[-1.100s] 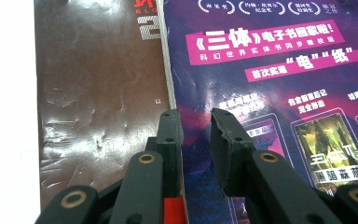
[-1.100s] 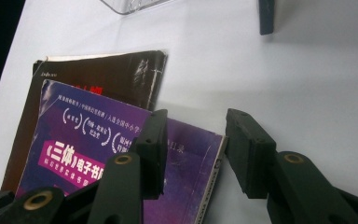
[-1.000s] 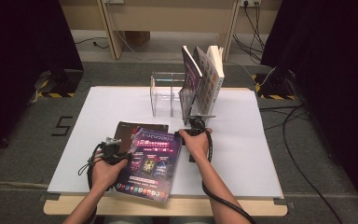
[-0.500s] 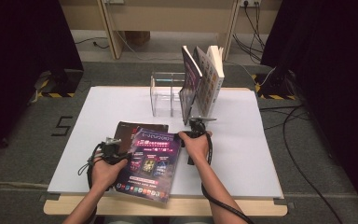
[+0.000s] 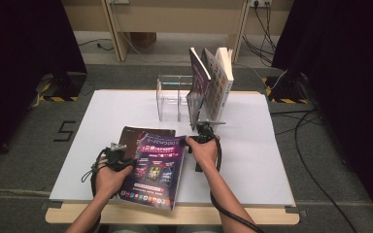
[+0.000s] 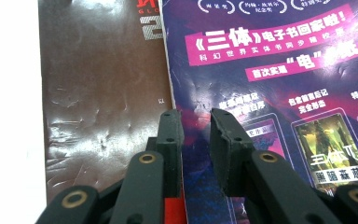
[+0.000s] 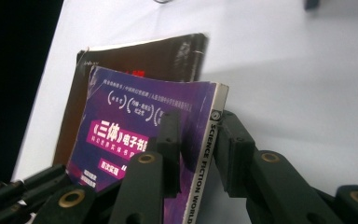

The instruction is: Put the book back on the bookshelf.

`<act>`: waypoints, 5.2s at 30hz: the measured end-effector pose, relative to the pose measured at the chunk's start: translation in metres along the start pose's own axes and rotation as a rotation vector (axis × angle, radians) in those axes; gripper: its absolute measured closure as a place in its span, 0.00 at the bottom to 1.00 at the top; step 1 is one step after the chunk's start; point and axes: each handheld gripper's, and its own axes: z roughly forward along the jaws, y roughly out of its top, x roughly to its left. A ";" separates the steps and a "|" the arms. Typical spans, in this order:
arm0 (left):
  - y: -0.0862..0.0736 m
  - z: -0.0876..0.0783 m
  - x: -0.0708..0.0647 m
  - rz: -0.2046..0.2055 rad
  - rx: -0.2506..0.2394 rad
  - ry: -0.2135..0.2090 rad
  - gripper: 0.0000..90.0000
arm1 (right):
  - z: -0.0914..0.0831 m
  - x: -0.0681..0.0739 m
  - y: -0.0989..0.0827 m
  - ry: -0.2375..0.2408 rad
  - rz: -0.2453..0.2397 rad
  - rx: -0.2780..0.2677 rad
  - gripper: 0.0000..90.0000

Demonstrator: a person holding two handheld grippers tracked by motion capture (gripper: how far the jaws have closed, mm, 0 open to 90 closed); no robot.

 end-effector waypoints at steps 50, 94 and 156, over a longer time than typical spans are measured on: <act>-0.048 -0.039 0.023 -0.057 -0.279 -0.084 0.68 | -0.107 0.060 0.031 0.040 -0.223 -0.377 0.93; -0.052 -0.039 0.021 -0.020 -0.304 -0.102 0.71 | -0.120 0.098 0.115 -0.093 -0.244 -0.718 0.93; -0.053 -0.039 0.023 -0.043 -0.319 -0.123 0.71 | -0.134 0.083 0.067 -0.256 -0.313 -0.497 0.83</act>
